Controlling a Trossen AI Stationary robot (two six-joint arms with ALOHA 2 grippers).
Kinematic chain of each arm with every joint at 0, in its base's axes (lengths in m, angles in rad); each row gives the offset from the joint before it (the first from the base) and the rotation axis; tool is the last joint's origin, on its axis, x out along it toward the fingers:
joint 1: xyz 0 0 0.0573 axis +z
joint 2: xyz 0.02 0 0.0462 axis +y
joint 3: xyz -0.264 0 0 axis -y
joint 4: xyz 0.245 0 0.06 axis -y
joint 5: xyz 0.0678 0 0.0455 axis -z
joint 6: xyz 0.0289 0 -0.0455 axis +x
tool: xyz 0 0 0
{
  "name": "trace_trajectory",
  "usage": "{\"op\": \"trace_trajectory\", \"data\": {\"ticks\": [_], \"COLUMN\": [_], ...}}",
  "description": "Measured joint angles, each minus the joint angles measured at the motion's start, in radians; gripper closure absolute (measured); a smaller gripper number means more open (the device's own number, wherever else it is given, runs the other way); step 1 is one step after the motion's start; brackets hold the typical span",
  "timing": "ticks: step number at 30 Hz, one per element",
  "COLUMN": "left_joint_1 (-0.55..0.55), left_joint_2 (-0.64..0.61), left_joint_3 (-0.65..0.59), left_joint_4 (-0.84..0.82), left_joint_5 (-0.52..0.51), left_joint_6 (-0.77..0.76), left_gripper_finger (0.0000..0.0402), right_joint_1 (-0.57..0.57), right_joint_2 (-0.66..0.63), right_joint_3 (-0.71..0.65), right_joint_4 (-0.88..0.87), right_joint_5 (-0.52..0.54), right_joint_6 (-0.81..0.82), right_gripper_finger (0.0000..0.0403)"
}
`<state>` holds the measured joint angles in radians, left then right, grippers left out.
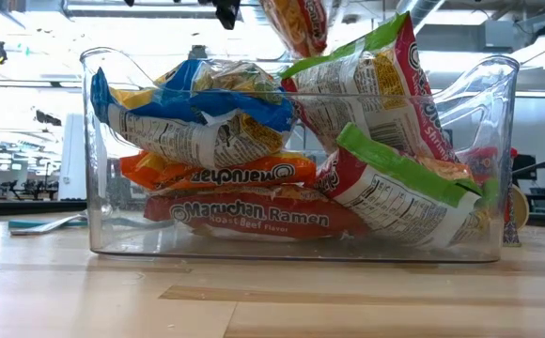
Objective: Pick & Place Food Item
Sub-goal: Put the red noodle pack into the bottom transparent bin
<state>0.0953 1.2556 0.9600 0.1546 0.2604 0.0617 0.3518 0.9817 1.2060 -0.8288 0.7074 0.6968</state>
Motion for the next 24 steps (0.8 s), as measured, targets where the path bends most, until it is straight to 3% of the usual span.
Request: {"op": "trace_trajectory", "data": {"ticks": [12,18,24], "left_joint_1": [-0.164,-0.217,-0.241], "left_joint_2": [0.017,0.1,0.205], "left_joint_3": [0.0,0.002,0.084], "left_joint_4": [0.045,0.189,0.206], "left_joint_5": [-0.029,-0.07,-0.088], "left_joint_6": [-0.079,-0.132,-0.13], "left_gripper_finger": [0.0401,0.0401,0.0401], "right_joint_1": [0.0,0.0,0.009], "right_joint_2": [0.0,0.0,0.0], "right_joint_3": [0.0,0.0,0.0], "right_joint_4": [0.0,0.0,0.0], "right_joint_5": [0.0,0.0,-0.003], "right_joint_6": [-0.005,-0.024,-0.044], "right_gripper_finger": [0.0232,0.0232,0.0232]}}
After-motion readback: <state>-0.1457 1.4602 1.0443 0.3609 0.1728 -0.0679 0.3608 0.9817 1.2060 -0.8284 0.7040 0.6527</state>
